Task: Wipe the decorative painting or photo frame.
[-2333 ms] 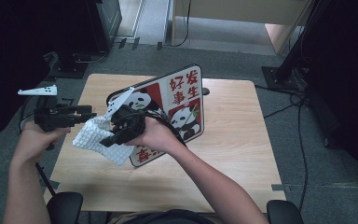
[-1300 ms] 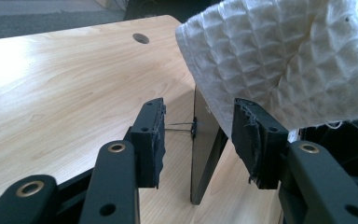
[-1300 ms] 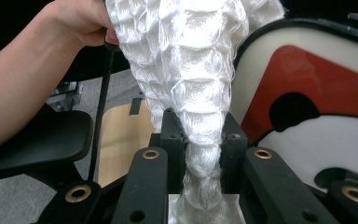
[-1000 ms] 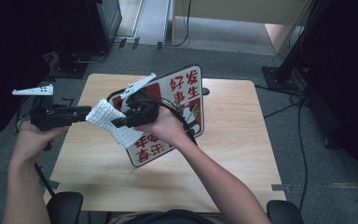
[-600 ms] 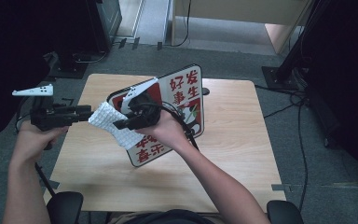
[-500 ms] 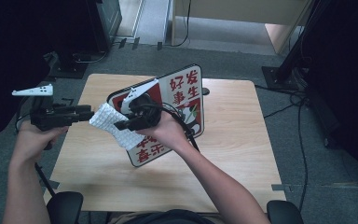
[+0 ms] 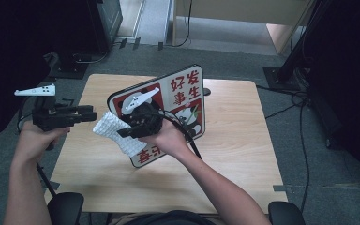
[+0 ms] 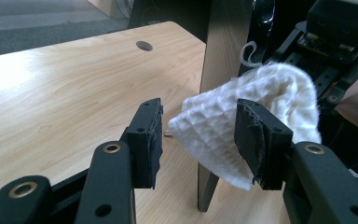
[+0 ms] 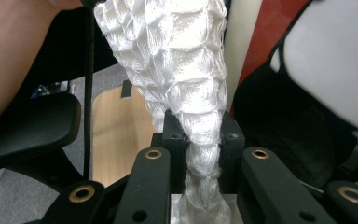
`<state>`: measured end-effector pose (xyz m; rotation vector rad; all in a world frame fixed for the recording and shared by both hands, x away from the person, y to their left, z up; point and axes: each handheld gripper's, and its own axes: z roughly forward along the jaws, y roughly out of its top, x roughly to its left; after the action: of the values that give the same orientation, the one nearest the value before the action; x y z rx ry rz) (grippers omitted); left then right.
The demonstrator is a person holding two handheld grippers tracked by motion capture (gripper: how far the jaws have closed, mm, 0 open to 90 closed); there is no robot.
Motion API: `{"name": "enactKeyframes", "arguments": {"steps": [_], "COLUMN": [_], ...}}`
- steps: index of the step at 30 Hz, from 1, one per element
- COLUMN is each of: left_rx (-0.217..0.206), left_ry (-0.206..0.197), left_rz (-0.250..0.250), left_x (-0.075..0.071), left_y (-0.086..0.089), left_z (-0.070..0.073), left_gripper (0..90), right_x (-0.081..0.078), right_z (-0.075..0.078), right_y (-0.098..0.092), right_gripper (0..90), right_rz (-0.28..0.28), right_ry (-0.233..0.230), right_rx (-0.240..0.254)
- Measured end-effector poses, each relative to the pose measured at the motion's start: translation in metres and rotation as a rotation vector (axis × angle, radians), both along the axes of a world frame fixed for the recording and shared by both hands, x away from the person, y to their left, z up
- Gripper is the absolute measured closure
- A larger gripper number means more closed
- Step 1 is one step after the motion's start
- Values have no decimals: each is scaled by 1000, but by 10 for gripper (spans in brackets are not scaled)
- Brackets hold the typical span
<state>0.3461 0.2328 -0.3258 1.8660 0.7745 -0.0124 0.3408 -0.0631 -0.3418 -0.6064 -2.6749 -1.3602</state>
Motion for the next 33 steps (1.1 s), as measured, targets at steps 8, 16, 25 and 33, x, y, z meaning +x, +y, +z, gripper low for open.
{"name": "enactKeyframes", "arguments": {"steps": [8,16,25,33], "left_rx": [3,6,2,12], "left_ry": [1,3,6,24], "left_rz": [-6,-19,-51,-68], "left_x": [0,1,2,6], "left_y": [-4,-10,-18,-28], "left_z": [1,2,2,1], "left_gripper": [514,514,554,554], "right_x": [-2,-5,-7,-9], "right_z": [-10,-24,-36,-42], "right_y": [-2,-3,-5,-6], "right_gripper": [791,789,789,789], "right_rz": [-1,3,1,-1], "right_ry": [16,32,45,55], "right_rx": [-9,-25,-32,-34]}}
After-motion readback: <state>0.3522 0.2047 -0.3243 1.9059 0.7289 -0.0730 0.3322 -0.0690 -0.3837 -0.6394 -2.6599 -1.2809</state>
